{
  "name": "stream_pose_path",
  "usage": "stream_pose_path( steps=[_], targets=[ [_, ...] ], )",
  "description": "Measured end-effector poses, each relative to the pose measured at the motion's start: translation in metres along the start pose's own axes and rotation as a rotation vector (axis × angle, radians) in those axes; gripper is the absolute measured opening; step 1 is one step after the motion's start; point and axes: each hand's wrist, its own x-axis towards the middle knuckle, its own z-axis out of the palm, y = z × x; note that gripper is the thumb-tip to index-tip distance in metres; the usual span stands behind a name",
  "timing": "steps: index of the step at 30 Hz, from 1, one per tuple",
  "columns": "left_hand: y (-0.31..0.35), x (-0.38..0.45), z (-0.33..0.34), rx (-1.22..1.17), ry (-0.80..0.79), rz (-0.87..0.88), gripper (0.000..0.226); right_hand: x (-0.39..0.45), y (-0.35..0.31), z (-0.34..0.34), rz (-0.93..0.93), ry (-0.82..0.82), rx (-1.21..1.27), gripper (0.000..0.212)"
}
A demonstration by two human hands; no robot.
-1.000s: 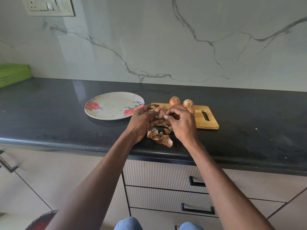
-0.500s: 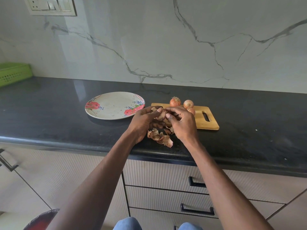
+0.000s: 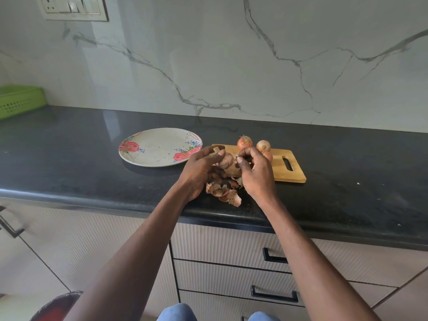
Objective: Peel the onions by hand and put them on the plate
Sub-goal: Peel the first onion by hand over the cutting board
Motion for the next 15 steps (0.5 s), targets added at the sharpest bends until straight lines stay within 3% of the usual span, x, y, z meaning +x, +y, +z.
stream_pose_path(
  steps=[5,11,15],
  targets=[
    [-0.0007,0.0009,-0.0016,-0.005,0.0,-0.016,0.016,0.0005,0.0027,0.0018,0.009,0.0,0.011,0.009],
    [-0.0013,0.0028,-0.0026,-0.054,-0.032,-0.017,0.02,-0.0004,-0.0018,-0.0003,-0.014,-0.001,0.017,0.036],
    [-0.0028,0.0046,-0.004,-0.053,-0.051,-0.004,0.019,0.001,0.0009,-0.0001,-0.044,-0.002,-0.027,0.027]
  ],
)
